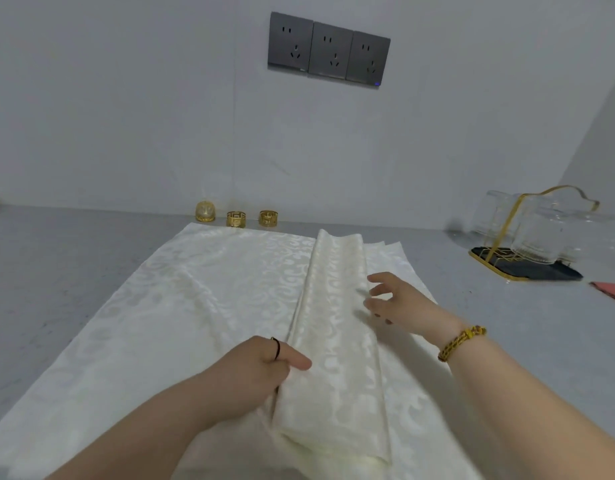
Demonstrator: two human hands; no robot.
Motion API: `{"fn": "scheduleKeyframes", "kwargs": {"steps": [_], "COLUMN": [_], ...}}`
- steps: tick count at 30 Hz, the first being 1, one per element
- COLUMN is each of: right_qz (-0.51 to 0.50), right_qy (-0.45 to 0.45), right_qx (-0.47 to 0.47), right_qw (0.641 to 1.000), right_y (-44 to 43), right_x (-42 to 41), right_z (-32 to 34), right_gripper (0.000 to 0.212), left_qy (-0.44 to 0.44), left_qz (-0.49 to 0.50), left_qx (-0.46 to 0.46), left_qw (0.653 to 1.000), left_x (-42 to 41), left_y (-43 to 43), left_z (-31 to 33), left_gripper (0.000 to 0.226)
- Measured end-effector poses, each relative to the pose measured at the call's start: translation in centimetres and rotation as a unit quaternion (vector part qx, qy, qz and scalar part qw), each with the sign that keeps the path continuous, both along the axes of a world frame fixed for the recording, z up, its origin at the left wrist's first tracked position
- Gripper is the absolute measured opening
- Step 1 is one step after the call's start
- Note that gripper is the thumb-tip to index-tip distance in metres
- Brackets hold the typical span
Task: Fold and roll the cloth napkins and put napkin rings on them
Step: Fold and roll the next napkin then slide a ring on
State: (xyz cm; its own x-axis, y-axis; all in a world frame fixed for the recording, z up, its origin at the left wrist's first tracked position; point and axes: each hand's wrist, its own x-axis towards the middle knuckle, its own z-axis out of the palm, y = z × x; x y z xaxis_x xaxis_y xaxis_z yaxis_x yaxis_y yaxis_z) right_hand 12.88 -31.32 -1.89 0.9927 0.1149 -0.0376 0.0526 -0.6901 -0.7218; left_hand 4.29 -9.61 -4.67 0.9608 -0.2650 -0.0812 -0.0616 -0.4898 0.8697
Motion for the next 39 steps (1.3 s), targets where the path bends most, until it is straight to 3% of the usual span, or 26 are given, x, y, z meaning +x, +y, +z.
{"fn": "scheduleKeyframes", "kwargs": {"steps": [4, 8, 12, 13, 17, 19, 21, 23, 26, 29, 32, 35, 37, 39], "right_qz": [0.098, 0.161, 0.199, 0.204, 0.222, 0.22, 0.2, 0.176, 0.125, 0.072, 0.033, 0.006, -0.01, -0.018], "right_qy": [-0.032, -0.062, -0.082, -0.089, -0.097, -0.101, -0.108, -0.137, -0.147, -0.134, -0.124, -0.111, -0.104, -0.095], "right_qx": [-0.075, -0.095, -0.099, -0.089, -0.102, -0.103, -0.083, -0.05, 0.045, 0.064, 0.092, 0.134, 0.139, 0.129], "right_qw": [0.992, 0.98, 0.972, 0.971, 0.965, 0.965, 0.97, 0.974, 0.98, 0.986, 0.987, 0.985, 0.985, 0.987], "right_y": [0.0, -0.8, -1.1, -1.2, -1.5, -1.5, -1.6, -1.9, -2.4, -2.4, -2.2, -2.0, -2.0, -2.0], "right_x": [-6.2, -11.1, -13.5, -13.7, -14.1, -14.1, -14.2, -14.1, -14.0, -13.6, -13.3, -13.0, -12.8, -12.7], "right_z": [-0.7, -2.4, -4.1, -4.5, -5.2, -5.2, -5.4, -5.6, -5.4, -5.1, -5.4, -5.4, -5.5, -5.4], "right_gripper": [0.04, 0.033, 0.042, 0.052, 0.072, 0.071, 0.066, 0.044, 0.011, 0.017, 0.031, 0.042, 0.053, 0.059], "left_qy": [0.012, -0.15, -0.359, -0.406, -0.48, -0.448, -0.359, -0.245, -0.176, -0.148, -0.147, -0.18, -0.174, -0.16], "left_qz": [-0.09, -0.085, -0.066, -0.056, -0.104, -0.106, -0.07, -0.047, 0.0, -0.029, -0.079, -0.103, -0.081, -0.029], "left_qx": [0.036, 0.118, 0.315, 0.322, 0.265, 0.281, 0.246, 0.172, 0.09, 0.093, 0.16, 0.225, 0.185, 0.096], "left_qw": [0.995, 0.978, 0.876, 0.853, 0.83, 0.842, 0.897, 0.953, 0.98, 0.984, 0.973, 0.952, 0.964, 0.982], "left_x": [-1.8, -2.9, -3.7, -3.7, -3.4, -3.6, -3.6, -3.3, -2.7, -2.9, -4.1, -4.5, -4.2, -3.4], "left_y": [-0.1, -0.7, -0.7, -0.5, -0.1, -0.3, -0.4, -0.2, 0.0, -0.2, -0.5, -1.0, -1.2, -1.0], "left_z": [-0.1, -0.8, -1.6, -2.0, -3.1, -2.5, -2.3, -2.9, -2.5, -1.8, -0.6, -0.3, -0.5, -1.4], "left_gripper": [0.051, 0.04, 0.036, 0.036, 0.05, 0.052, 0.049, 0.039, 0.042, 0.035, 0.012, 0.031, 0.019, 0.031]}}
